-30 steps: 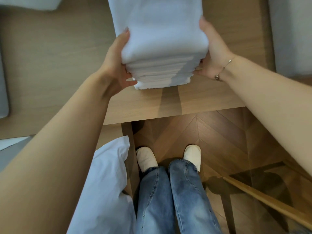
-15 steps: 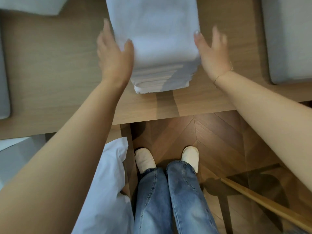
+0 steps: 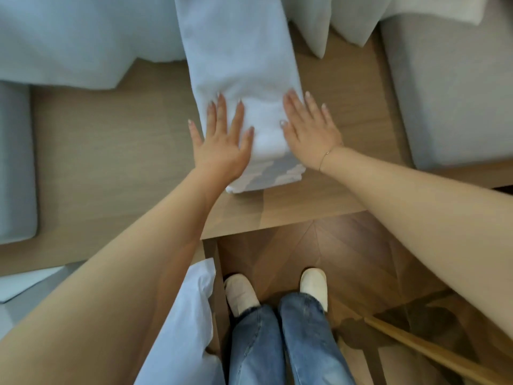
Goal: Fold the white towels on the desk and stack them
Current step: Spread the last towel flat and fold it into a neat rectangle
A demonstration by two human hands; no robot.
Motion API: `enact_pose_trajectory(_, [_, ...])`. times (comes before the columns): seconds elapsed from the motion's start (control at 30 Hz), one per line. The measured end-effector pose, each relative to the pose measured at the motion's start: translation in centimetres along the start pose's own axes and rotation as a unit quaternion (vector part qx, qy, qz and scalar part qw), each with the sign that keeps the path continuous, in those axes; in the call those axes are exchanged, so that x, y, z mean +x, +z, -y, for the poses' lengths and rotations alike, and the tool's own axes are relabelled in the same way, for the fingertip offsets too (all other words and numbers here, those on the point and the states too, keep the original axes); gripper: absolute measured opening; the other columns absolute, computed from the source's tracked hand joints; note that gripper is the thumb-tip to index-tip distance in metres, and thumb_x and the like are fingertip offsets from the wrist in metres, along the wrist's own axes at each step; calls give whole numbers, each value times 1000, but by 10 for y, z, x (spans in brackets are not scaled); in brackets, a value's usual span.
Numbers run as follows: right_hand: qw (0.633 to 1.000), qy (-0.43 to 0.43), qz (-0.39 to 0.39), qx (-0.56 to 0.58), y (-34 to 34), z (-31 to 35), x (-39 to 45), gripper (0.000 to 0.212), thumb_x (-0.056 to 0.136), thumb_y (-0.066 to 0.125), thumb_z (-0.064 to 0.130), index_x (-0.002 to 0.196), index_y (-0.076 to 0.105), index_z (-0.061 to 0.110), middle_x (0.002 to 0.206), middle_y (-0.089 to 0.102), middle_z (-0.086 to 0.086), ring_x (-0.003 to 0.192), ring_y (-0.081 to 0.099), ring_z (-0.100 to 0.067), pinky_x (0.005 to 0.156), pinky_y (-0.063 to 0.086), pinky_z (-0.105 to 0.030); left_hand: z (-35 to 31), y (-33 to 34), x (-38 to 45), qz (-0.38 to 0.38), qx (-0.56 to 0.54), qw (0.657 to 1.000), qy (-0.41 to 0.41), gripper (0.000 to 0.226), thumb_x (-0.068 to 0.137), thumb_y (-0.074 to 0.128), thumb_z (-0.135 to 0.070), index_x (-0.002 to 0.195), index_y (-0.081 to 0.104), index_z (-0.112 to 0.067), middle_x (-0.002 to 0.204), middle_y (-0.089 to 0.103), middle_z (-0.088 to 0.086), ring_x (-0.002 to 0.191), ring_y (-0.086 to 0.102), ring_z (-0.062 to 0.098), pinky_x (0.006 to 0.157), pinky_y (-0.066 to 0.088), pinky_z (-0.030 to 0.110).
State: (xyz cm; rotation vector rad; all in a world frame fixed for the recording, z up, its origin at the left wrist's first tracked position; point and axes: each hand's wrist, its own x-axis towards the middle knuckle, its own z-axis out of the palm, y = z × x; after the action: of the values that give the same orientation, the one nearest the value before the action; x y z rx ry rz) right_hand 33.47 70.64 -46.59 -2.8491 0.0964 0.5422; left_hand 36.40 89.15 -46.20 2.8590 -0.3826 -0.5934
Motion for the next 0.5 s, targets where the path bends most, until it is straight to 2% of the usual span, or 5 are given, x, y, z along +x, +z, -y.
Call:
enact_pose_trajectory(0.1, [997,-10,74,-9,-24,0,-12,57,105,17,37,156,-2,20,163,-9,7,150,-6,-17,121,0,-42,-1,-26,-4,66,3,998,4,59,101,9,-54,156,-3,-34,163,-17,-1,150,-15,16,117,-15,55])
enact_pose_trajectory(0.17, [996,-25,80,-8,-46,1,-15,57,105,23,30,156,1,17,163,-4,3,150,-2,-16,121,2,-40,-3,-46,-7,44,-46,998,8,58,102,8,-52,156,3,-32,165,-7,3,151,-8,18,121,-8,50])
enact_pose_trajectory(0.3, [999,-45,-13,26,-89,6,2,58,105,26,24,155,1,14,163,-2,-1,149,0,-14,120,4,-33,-13,-75,5,-55,-42,996,57,54,105,12,-45,156,2,-32,165,-11,2,151,-12,16,120,-8,44])
enact_pose_trajectory(0.4, [996,-45,-67,21,-104,18,40,58,104,27,26,155,3,10,163,-4,-4,150,-2,-16,122,4,-35,-16,-86,45,-82,-28,995,55,54,106,15,-42,157,3,-30,164,-16,3,150,-16,17,120,-9,45])
enact_pose_trajectory(0.5, [994,-75,-74,-4,-99,34,93,59,105,25,30,154,-1,10,162,-9,-6,150,-6,-18,122,1,-36,-12,-80,91,-85,-22,995,50,53,105,13,-44,156,3,-32,163,-17,3,150,-17,17,121,-8,44])
